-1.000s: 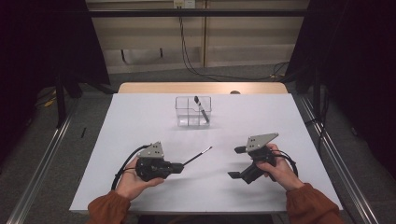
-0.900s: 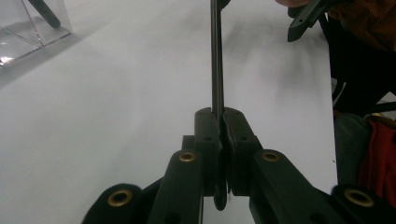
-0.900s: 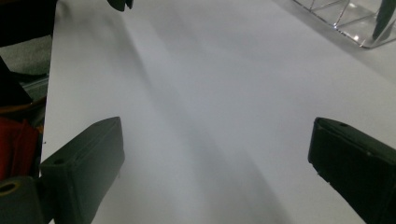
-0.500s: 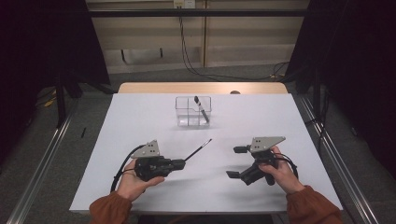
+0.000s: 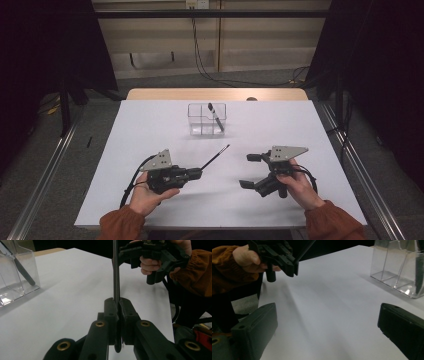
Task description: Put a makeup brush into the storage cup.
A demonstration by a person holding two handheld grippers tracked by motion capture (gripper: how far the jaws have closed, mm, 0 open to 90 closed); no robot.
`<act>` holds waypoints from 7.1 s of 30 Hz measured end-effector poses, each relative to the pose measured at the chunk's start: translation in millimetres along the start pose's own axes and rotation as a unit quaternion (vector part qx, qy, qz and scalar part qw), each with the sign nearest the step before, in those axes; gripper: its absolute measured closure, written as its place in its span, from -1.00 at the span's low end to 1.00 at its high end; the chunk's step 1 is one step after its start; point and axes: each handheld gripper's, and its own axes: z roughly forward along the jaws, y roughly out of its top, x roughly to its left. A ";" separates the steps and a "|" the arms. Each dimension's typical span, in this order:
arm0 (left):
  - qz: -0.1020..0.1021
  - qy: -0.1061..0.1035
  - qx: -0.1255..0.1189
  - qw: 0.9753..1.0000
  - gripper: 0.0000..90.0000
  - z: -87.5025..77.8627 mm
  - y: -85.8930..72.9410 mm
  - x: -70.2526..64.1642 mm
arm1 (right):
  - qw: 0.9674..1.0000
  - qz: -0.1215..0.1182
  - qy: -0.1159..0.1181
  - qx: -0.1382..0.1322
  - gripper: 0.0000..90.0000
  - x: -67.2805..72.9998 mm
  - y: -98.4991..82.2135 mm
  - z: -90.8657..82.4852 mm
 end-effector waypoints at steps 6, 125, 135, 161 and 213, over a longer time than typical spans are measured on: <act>0.004 -0.003 -0.002 1.000 0.89 6.0 2.4 -2.0 | 1.000 -0.009 0.004 -0.025 -0.93 4.7 6.0 0.8; -0.018 0.100 -0.014 0.995 -0.74 11.3 7.7 2.7 | 0.993 0.050 0.057 -0.088 0.91 -14.5 31.7 -3.3; -0.044 0.114 -0.046 0.991 -0.90 -7.6 10.1 3.1 | 0.994 0.056 0.046 -0.087 0.91 -16.7 31.9 -12.4; -0.031 0.199 -0.065 0.977 -0.92 -73.8 -14.2 -6.9 | 0.998 0.058 0.014 -0.028 0.91 -29.8 44.2 -18.0; -0.025 0.239 -0.063 0.969 -0.94 -93.9 -35.9 -5.4 | 0.997 0.031 -0.074 -0.008 0.91 -86.1 120.9 -6.1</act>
